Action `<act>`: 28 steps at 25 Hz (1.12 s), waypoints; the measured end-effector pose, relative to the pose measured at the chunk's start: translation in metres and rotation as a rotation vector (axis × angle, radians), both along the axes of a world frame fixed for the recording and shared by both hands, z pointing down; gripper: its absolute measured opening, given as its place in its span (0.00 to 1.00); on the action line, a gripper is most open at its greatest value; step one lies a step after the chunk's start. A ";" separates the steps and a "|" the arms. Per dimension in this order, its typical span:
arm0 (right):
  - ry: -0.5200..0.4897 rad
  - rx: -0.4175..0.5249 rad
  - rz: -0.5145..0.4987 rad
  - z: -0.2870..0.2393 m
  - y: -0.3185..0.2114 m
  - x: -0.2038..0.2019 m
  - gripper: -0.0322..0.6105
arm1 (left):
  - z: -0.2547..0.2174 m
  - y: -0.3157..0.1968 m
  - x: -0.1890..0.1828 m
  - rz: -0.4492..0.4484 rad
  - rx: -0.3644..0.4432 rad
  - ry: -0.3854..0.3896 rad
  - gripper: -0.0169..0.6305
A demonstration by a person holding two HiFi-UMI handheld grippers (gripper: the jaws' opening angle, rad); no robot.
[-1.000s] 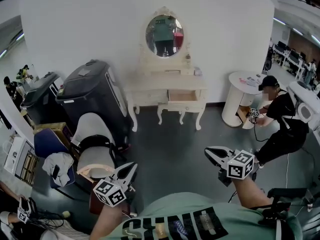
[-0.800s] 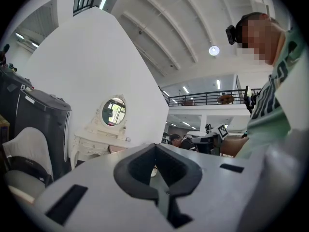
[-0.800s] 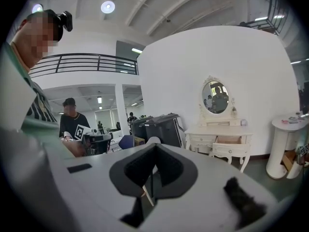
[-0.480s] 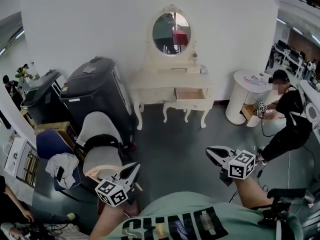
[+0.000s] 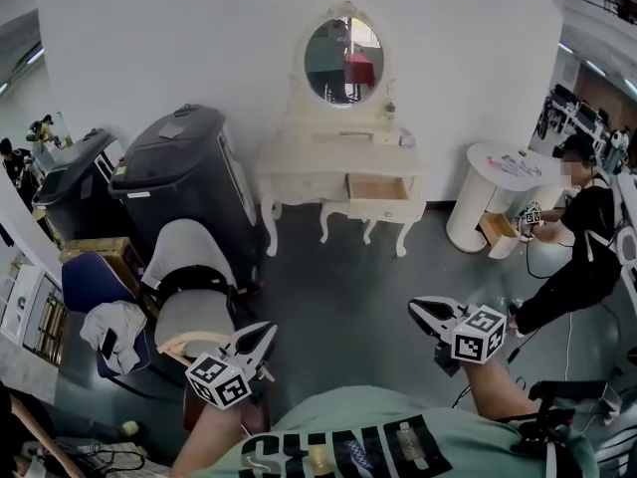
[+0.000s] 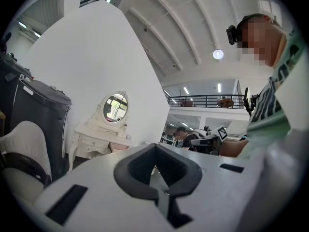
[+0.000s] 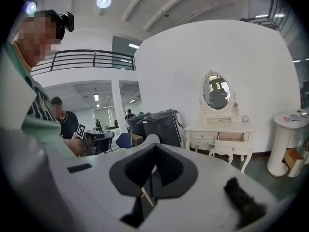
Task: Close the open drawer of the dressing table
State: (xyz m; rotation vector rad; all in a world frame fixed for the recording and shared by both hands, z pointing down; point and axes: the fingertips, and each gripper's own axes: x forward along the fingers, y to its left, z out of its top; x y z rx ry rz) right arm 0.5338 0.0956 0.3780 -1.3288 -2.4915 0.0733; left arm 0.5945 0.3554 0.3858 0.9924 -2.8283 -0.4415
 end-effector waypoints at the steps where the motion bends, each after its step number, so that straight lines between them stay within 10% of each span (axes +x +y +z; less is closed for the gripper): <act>1: 0.001 -0.003 -0.011 0.001 -0.005 -0.009 0.07 | 0.000 -0.007 -0.007 -0.006 -0.004 0.001 0.04; 19: -0.008 -0.044 -0.159 -0.010 -0.145 -0.181 0.07 | -0.021 -0.176 -0.151 -0.100 -0.012 -0.001 0.04; 28: 0.056 -0.058 -0.140 0.012 -0.127 -0.230 0.07 | -0.013 -0.159 -0.200 -0.074 -0.027 0.025 0.04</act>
